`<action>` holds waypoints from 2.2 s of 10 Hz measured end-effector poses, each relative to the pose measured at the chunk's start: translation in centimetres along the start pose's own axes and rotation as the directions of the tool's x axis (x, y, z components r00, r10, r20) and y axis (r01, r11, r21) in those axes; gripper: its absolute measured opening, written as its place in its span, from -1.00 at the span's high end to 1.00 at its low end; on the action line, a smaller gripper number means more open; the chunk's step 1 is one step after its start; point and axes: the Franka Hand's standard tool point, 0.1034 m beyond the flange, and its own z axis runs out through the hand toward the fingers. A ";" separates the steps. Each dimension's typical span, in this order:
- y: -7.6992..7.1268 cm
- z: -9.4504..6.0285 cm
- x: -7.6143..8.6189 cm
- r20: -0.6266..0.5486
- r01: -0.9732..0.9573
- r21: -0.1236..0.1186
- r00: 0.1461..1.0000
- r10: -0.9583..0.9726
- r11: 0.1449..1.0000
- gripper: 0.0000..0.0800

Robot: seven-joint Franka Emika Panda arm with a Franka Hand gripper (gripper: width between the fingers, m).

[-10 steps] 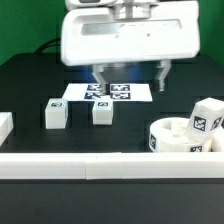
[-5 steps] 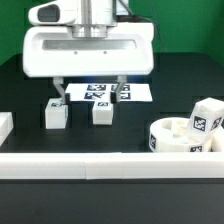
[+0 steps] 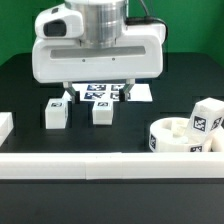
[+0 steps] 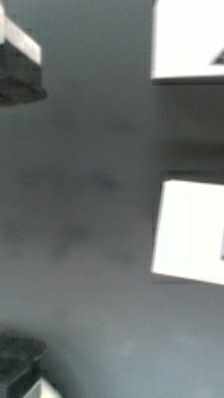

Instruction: Assemble stool

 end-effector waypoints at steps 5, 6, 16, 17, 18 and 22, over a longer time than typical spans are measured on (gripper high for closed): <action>0.3 1.3 -1.4 0.446 -0.035 -0.004 0.895 0.033 0.999 -0.62; 0.4 2.0 -1.8 0.531 -0.040 -0.004 0.847 0.036 0.999 -0.62; -1.0 4.6 -2.7 0.543 -0.089 -0.013 0.836 0.082 0.996 -0.62; -0.9 4.6 -2.7 0.544 -0.090 -0.013 0.835 0.082 0.996 -0.62; -0.9 4.8 -3.0 0.564 -0.089 -0.012 0.822 0.080 0.996 -0.62; -0.5 6.5 -3.4 0.625 -0.082 -0.011 0.778 0.071 0.997 -0.62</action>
Offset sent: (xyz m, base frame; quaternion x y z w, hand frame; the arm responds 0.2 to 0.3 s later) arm 0.0000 0.0000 0.0000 0.0000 -0.2667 0.0000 0.9638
